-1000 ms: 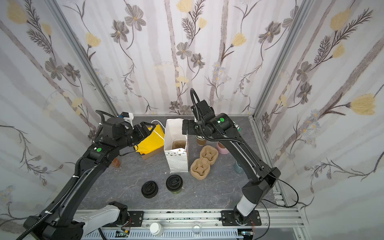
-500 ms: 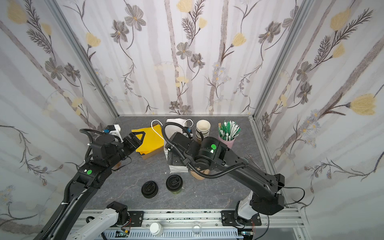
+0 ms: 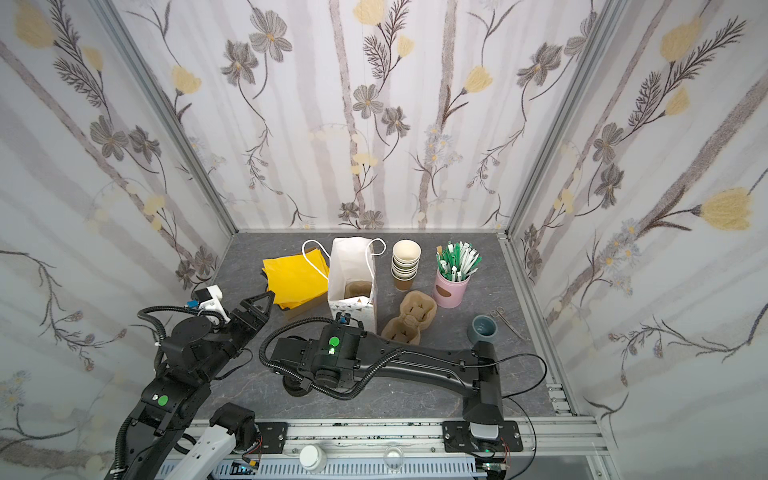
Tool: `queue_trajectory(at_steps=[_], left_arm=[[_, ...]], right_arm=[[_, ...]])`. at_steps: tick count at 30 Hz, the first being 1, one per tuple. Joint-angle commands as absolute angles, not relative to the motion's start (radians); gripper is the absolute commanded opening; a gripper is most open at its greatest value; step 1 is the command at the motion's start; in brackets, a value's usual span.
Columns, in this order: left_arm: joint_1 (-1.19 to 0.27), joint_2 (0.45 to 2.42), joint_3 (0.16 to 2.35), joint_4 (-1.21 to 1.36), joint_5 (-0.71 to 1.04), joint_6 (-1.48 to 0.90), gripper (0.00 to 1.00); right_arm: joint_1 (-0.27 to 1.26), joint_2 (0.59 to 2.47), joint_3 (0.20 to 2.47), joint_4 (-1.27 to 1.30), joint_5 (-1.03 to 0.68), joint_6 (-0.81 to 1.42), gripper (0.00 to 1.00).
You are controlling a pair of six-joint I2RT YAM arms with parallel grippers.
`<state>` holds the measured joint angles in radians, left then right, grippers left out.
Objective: Pack the takeout coffee
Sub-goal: 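Release the bag rim and move the right gripper over the green lidded cup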
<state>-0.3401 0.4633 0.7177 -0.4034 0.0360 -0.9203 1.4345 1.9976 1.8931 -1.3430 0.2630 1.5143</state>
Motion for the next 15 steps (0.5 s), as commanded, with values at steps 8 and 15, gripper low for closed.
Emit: queue_trajectory(at_steps=[8, 15], left_arm=[[-0.340, 0.446, 0.713, -0.446, -0.023, -0.943, 0.78], [-0.339, 0.446, 0.713, -0.451, -0.025, -0.943, 0.78]], right_arm=[[1.392, 2.041, 1.839, -1.335, 0.205, 1.628, 0.92], [1.350, 2.058, 1.830, -1.310, 0.241, 1.665, 0.91]])
